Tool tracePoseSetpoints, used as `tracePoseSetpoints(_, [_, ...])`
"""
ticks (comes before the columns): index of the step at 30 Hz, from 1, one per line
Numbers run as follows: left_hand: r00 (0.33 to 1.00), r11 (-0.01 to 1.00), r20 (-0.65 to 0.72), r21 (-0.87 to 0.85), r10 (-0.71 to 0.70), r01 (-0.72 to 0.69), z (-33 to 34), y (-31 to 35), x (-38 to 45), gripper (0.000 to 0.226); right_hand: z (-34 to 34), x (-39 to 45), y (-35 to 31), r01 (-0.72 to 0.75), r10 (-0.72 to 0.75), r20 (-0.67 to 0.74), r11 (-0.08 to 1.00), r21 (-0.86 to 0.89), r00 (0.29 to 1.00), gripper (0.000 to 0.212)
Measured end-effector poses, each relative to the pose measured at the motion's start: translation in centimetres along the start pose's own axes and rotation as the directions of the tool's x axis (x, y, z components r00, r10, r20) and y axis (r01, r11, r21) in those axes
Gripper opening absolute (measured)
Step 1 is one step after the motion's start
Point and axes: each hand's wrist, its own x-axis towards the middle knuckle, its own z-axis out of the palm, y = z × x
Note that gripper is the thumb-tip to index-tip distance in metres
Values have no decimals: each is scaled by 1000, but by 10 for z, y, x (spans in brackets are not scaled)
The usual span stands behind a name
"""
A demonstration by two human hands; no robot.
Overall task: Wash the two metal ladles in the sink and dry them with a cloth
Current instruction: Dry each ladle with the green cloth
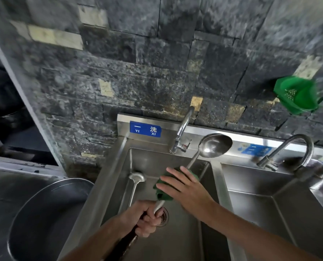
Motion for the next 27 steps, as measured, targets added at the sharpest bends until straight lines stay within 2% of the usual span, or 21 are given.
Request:
tracePoseSetpoints(2, [999, 998, 34, 60, 34, -36, 6, 2, -13, 17, -12, 2, 4, 92, -109, -166, 990, -104, 980, 48])
tracePoseSetpoints(3, [998, 995, 17, 87, 56, -57, 11, 4, -21, 18, -21, 3, 5, 111, -139, -199, 983, -145, 970, 36])
tracePoseSetpoints(6, [962, 942, -138, 276, 235, -191, 24, 9, -39, 7, -41, 10, 7, 63, -110, -182, 967, -245, 977, 31])
tracePoseSetpoints(8, [894, 821, -220, 522, 390, -230, 30, 9, -52, 11, -52, 12, 14, 36, -98, -181, 948, -316, 979, 32])
tracePoseSetpoints(9, [855, 731, -246, 652, 456, -203, 30, 7, -56, 10, -57, 14, 21, 14, -82, -183, 939, -343, 980, 34])
tracePoseSetpoints(10, [805, 609, -274, 783, 526, -131, 30, 4, -62, 7, -65, 15, 26, -7, -68, -187, 929, -370, 980, 36])
tracePoseSetpoints(12, [659, 334, -348, 930, 667, 153, 30, -5, -76, 15, -79, 18, 37, -58, -38, -223, 910, -410, 974, 41])
tracePoseSetpoints(13, [573, 242, -373, 925, 730, 294, 32, -10, -82, 23, -87, 20, 42, -84, -26, -249, 904, -420, 968, 42])
tracePoseSetpoints(14, [483, 200, -381, 901, 788, 384, 35, -12, -87, 29, -95, 23, 45, -110, -19, -284, 897, -429, 959, 42])
tracePoseSetpoints(16, [353, 191, -376, 866, 857, 462, 43, -10, -93, 35, -111, 29, 47, -136, -23, -335, 886, -443, 942, 46])
tracePoseSetpoints(18, [297, 194, -347, 876, 890, 442, 50, -2, -97, 36, -124, 36, 47, -166, -25, -388, 876, -452, 921, 55])
tracePoseSetpoints(23, [328, 238, -299, 948, 896, 213, 50, 21, -109, 29, -146, 51, 45, -243, -20, -491, 851, -465, 871, 57])
tracePoseSetpoints(27, [315, 271, -274, 961, 909, 54, 45, 39, -120, 25, -161, 64, 25, -213, -93, -558, 863, -459, 824, 57])
